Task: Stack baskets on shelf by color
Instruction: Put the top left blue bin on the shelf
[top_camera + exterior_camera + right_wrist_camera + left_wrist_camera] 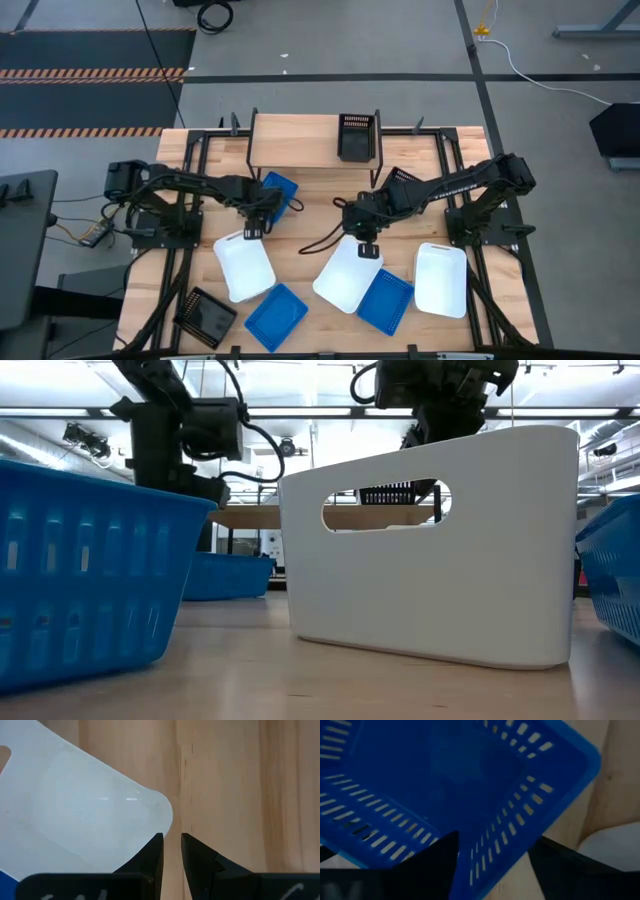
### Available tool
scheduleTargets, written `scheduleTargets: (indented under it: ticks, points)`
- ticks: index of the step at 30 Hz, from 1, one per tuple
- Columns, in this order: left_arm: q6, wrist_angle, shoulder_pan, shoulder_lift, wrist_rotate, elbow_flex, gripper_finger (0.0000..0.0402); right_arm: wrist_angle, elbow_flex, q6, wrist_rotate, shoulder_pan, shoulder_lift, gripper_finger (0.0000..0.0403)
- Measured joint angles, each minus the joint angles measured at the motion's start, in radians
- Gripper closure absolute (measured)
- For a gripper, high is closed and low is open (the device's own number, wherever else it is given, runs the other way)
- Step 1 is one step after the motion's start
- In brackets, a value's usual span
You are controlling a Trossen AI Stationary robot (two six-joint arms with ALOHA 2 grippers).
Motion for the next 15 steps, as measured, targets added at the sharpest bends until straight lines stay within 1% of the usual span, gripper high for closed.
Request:
scheduleTargets:
  ticks: [2,9,10,11,15]
  points:
    - [-0.001,0.004,-0.006,-0.002,0.000,0.000,0.0207,-0.010,0.000,-0.004,0.000,0.003,0.000,0.0328]
    - [-0.011,-0.002,-0.019,-0.002,-0.001,0.006,0.0365,-0.019,0.000,-0.011,0.000,0.011,0.000,0.0328]
    - [-0.013,-0.010,-0.019,-0.002,-0.001,0.016,0.0382,-0.018,0.000,-0.011,0.000,0.011,0.000,0.0328]
    - [-0.020,-0.014,-0.019,-0.003,0.000,0.028,0.0389,-0.019,0.000,-0.011,0.000,0.011,0.000,0.0328]
    - [-0.032,-0.075,-0.031,-0.003,0.000,0.104,0.0387,-0.018,0.000,-0.011,0.000,0.011,0.000,0.0328]
